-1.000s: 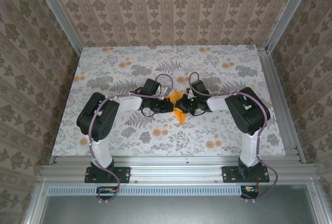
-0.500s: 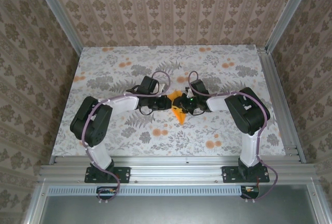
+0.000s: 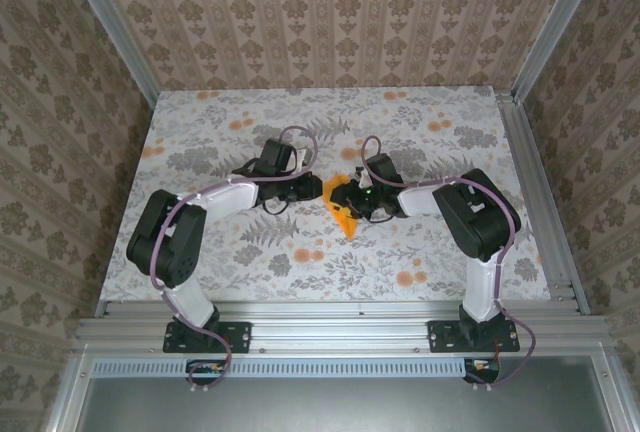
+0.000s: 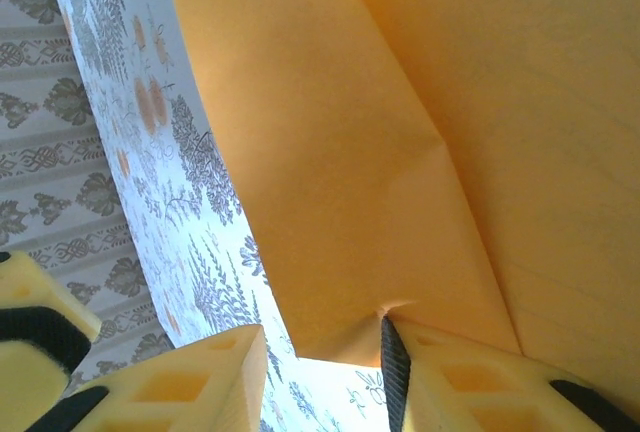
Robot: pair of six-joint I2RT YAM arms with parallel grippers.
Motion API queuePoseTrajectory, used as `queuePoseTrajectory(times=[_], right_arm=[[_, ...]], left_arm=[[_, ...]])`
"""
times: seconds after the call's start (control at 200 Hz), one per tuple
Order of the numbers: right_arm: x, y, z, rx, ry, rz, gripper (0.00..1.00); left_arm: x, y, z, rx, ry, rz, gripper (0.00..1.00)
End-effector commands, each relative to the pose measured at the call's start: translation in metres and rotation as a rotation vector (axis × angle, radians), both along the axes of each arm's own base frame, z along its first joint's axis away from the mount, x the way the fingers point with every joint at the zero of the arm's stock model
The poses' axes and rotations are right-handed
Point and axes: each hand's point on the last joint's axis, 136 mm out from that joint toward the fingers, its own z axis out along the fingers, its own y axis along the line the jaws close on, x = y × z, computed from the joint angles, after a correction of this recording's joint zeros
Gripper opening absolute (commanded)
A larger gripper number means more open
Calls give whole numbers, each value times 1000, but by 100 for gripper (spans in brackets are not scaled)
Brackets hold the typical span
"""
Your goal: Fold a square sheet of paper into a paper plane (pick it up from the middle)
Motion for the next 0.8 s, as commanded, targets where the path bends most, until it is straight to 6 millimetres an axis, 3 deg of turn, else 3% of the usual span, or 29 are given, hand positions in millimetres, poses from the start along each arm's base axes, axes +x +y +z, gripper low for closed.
queuePoseTrajectory(times=[0.0, 0.34, 0.58, 0.795], right_arm=[[-37, -26, -61, -155, 185, -36, 41], [-39, -29, -59, -167, 179, -42, 44], [-39, -31, -58, -168, 178, -54, 31], [-39, -30, -58, -167, 170, -48, 26]], left_arm=[[11, 2, 22, -25, -53, 28, 19], [12, 0, 26, -46, -51, 16, 18], [10, -1, 25, -50, -45, 7, 12], [10, -3, 23, -54, -33, -3, 6]])
